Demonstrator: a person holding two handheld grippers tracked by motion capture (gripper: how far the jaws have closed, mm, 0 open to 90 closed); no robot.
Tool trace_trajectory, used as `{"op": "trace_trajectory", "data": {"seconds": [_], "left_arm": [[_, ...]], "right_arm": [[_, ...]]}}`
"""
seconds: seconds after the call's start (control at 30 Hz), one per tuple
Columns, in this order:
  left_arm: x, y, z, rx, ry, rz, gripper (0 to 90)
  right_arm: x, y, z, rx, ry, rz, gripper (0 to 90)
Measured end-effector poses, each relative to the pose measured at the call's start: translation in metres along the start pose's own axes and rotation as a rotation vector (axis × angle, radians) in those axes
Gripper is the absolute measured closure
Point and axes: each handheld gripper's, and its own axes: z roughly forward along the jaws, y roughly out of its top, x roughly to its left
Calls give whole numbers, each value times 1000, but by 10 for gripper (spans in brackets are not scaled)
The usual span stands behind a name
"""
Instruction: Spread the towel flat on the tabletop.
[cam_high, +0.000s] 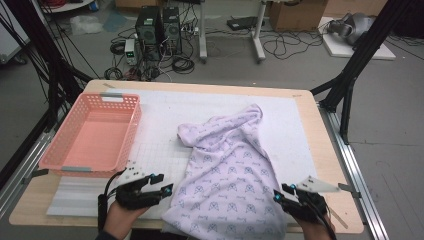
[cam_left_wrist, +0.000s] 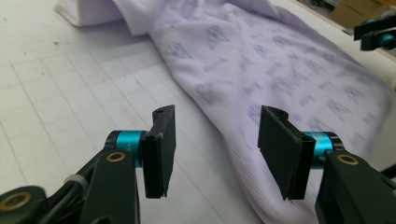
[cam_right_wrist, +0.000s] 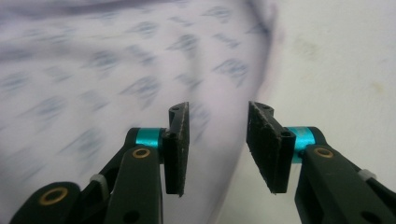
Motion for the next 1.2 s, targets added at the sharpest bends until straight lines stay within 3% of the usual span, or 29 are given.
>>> {"op": "trace_trajectory", "data": {"seconds": [0.07,0.17,0.3,0.4,0.43,0.5,0.53,0.6,0.73,0.8,1.03,1.1,1.13,1.2], "left_arm": [[4,7,16,25,3,-6,470],[5,12,41,64,8,-3,472],[3,15,71,124,17,17,475],[-4,16,83,139,49,88,525],[-7,16,83,142,71,124,597],[-10,16,82,153,40,170,832],[-12,17,80,167,37,193,843],[-11,17,74,188,24,186,850],[-4,9,55,196,-7,162,850],[-5,5,45,209,-24,187,849],[-18,-3,28,259,-152,209,835],[-14,1,30,223,-140,175,727],[-11,4,31,205,-127,165,640],[-2,12,36,142,-74,103,550]], "right_arm": [[-5,5,18,24,-42,13,599],[-12,7,38,52,-47,21,577],[-15,9,40,49,-43,27,600],[-18,11,41,54,-23,19,695],[-20,13,42,58,-3,21,799],[-21,15,43,67,24,4,865],[-21,16,43,80,34,-5,870],[-23,16,39,101,50,-19,871],[-25,8,27,127,99,-30,871],[-25,3,20,133,124,-31,871],[-21,-10,-5,234,249,-52,865],[-22,-6,-7,231,268,-69,799],[-24,-2,-5,197,250,-56,725],[-28,8,2,116,210,-19,623]]}}
